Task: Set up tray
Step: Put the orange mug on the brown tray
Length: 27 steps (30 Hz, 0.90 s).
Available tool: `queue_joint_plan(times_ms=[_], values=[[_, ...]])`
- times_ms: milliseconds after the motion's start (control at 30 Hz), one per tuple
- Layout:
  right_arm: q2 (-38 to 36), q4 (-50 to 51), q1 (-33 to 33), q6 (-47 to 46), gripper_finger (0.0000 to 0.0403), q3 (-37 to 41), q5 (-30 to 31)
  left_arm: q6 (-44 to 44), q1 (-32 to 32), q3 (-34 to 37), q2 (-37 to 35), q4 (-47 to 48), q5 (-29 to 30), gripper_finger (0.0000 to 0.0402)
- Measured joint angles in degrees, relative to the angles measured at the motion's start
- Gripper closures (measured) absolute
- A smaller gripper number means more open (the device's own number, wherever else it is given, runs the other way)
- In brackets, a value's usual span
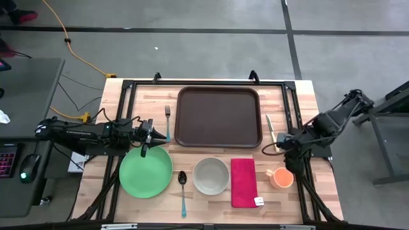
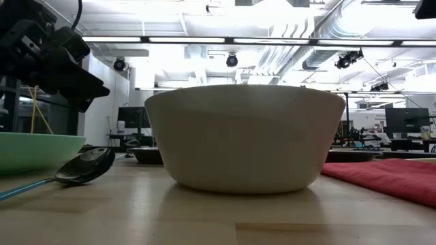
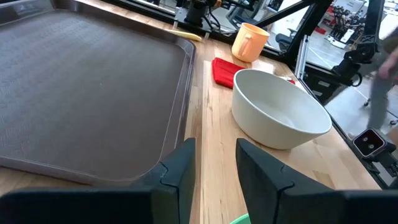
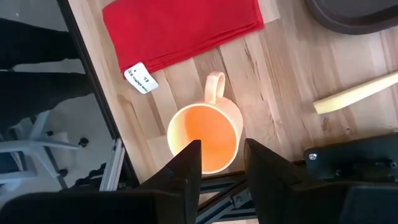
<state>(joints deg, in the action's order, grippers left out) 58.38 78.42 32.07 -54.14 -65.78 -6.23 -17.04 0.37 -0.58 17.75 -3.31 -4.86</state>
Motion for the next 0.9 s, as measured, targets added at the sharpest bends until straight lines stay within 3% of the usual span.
queue_joint_plan(times_ms=[500,900], values=[[3.5,0.0,0.4,0.1,0.0304,0.0,-3.6,0.0,0.0,0.0,0.0,0.0,0.0,0.0257],[8.9,0.0,0.3,2.8,0.0304,0.0,-2.8,0.0,0.0,0.0,0.0,0.0,0.0,0.0257]])
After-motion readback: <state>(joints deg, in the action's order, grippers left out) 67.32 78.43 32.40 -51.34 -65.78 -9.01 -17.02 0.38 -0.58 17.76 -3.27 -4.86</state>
